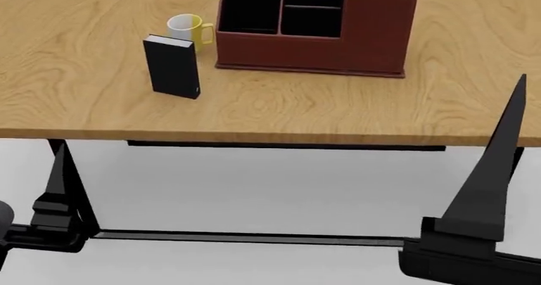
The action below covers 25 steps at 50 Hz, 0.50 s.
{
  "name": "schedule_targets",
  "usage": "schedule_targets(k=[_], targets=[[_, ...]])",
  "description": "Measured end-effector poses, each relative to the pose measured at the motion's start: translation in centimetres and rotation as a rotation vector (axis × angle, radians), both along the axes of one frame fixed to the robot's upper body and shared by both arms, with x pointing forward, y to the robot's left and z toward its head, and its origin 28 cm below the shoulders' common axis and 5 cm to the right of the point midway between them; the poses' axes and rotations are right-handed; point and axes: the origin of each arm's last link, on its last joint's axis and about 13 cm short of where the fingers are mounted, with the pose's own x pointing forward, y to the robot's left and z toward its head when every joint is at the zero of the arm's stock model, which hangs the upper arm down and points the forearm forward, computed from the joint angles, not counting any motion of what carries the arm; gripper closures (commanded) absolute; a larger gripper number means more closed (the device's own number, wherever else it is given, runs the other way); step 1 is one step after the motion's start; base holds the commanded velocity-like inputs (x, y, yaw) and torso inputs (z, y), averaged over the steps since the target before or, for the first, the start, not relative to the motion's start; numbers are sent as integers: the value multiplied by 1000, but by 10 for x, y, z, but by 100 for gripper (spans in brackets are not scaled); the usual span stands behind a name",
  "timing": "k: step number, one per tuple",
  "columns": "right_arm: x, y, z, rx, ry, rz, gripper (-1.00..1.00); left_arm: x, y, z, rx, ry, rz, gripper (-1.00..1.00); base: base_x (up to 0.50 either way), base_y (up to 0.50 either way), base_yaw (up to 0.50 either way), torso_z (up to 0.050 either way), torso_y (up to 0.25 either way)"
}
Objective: Pick up the book and place it in the back compartment of the caddy.
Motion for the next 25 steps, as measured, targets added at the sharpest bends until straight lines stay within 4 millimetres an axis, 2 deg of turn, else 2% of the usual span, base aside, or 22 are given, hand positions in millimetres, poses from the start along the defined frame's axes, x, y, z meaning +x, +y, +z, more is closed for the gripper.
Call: schedule_targets(k=[25], targets=[[-2,0,-1,8,5,4,-100,0,-2,-2,-3,5,-4,-100,0,-333,0,0,0]])
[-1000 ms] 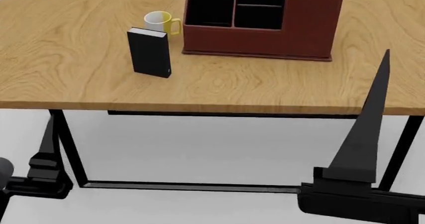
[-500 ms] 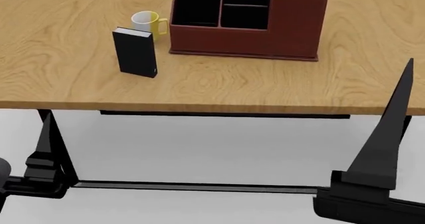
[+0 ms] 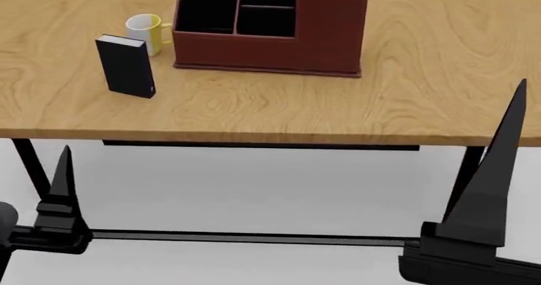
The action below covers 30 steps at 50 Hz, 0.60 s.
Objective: Pick up the book and place it in the back compartment of the caddy.
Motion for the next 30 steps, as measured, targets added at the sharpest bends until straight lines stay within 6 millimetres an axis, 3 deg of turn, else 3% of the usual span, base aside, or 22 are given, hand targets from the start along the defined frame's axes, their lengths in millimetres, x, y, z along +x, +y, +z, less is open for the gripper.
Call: schedule_targets(k=[7,17,30], targets=[[0,0,0,-1,0,3,-100,0,-1,-1,-1,2,-3,-100,0,-326,0,0,0],[0,2,-1,-2,1,14,-100,1,-2,-1,-4,4,-8,-100,0,-12,0,0,0],[1,3,-3,-5,12,19,-100,1,-2,-1,-8,0,-10,-100,436,-73,0,0,0]])
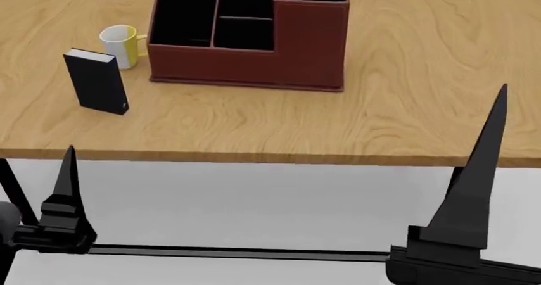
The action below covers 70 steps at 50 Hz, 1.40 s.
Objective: Pick up the book and place it in the back compartment of the caddy.
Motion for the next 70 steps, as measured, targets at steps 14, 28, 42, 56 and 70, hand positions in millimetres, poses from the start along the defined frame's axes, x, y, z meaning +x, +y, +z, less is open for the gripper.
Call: schedule_targets(k=[14,28,42,56,70], targets=[[1,1,-2,-5,9,3,-100,0,0,0,-4,-5,-1,-100,489,-77,0,0,1],[0,3,-1,-12,11,6,-100,-2,1,0,-9,-11,4,-100,489,-9,0,0,2],[-1,3,0,-14,8,8,-100,-3,2,1,-11,-15,7,-100,490,0,0,0,1],[-2,4,1,-15,7,11,-100,-3,3,1,-14,-17,9,-100,491,0,0,0,2],[-2,4,1,-13,4,12,-100,-3,4,1,-18,-22,12,-100,470,0,0,0,2]])
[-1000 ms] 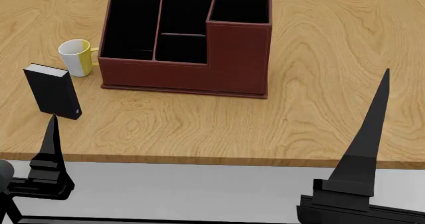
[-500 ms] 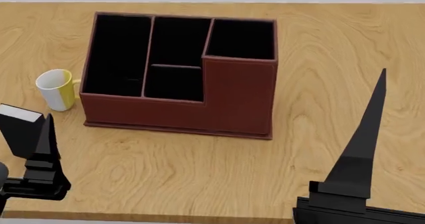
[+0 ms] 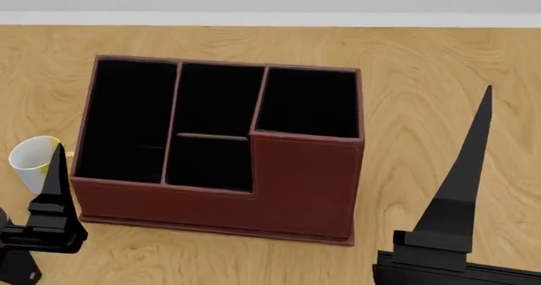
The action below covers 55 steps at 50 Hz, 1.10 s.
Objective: Pick up the book and place it in the back compartment of the caddy.
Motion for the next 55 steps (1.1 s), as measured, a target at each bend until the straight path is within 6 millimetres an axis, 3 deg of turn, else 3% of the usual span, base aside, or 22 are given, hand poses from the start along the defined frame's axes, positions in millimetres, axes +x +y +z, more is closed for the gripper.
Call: schedule_targets(k=[35,55], targets=[[-1,0,1,0,-7,3,-100,-1,1,0,-5,-2,7,-100,385,0,0,0,1],[-2,-1,0,5,-17,7,-100,-2,1,0,-6,3,11,-100,-2,0,0,0,1]])
